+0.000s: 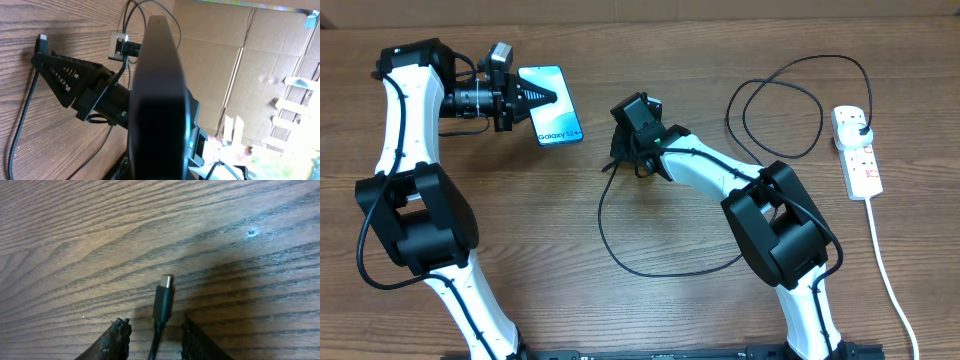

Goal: Plug charger to phone and switch on socket

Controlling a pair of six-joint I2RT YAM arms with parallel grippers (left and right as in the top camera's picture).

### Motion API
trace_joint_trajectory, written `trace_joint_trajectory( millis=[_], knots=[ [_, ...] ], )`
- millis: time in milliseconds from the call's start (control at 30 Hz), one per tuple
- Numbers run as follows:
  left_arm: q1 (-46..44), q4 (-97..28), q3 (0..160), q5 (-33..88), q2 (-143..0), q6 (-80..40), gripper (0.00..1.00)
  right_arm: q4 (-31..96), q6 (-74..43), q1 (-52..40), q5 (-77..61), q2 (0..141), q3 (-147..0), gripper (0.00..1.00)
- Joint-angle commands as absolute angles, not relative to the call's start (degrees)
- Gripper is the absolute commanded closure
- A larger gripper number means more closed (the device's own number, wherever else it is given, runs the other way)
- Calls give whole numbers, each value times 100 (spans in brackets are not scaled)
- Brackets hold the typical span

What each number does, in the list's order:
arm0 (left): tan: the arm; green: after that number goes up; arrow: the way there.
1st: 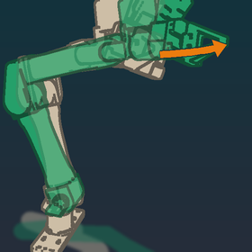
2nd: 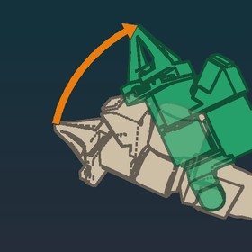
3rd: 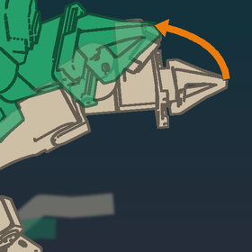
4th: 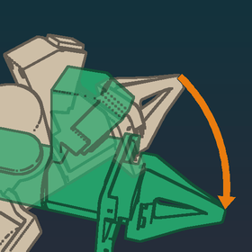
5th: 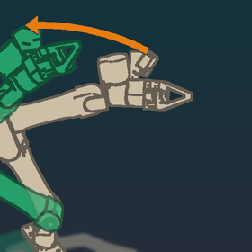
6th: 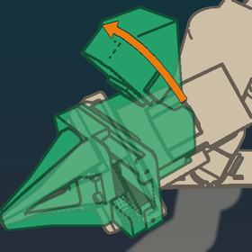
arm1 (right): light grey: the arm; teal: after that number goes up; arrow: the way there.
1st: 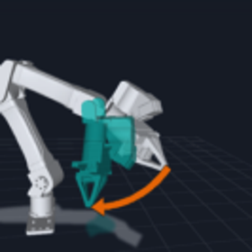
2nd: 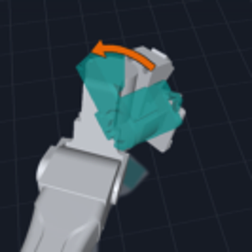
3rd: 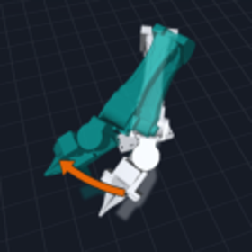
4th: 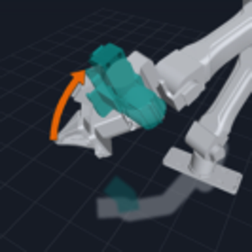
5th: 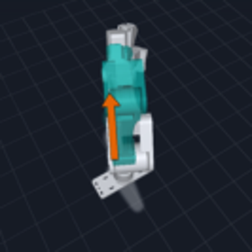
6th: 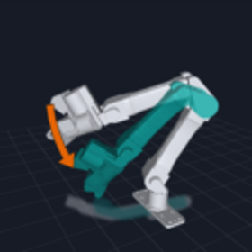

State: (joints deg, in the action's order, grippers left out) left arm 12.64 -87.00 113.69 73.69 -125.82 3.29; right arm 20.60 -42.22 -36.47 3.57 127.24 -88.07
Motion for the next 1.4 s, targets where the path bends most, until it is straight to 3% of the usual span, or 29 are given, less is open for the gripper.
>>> trace_joint_trajectory(
  millis=[0, 267, 500, 700, 1033, 1367],
  knots=[
    [1273, -8700, 11480, 7559, -12534, 294, 96, 2067, -4469, -3686, 377, 12978, -8921, 64],
    [1273, -8698, 11480, 7559, -12534, 294, 96, 2237, -4849, -3686, 342, 13117, -8921, 68],
    [1273, -8700, 11480, 7559, -12534, 296, 96, 2526, -4971, -3686, 563, 13117, -8923, 96],
    [1273, -8766, 11480, 7557, -12534, 298, 96, 3428, -4941, -3636, 489, 13008, -9249, 96],
    [1273, -8759, 11480, 7553, -12534, 301, 96, 5645, -3721, -3391, 375, 12899, -10444, 96],
    [1273, -8759, 11480, 7540, -12534, 303, 96, 5723, -3938, -3343, -296, 13109, -10239, 96]
  ],
)
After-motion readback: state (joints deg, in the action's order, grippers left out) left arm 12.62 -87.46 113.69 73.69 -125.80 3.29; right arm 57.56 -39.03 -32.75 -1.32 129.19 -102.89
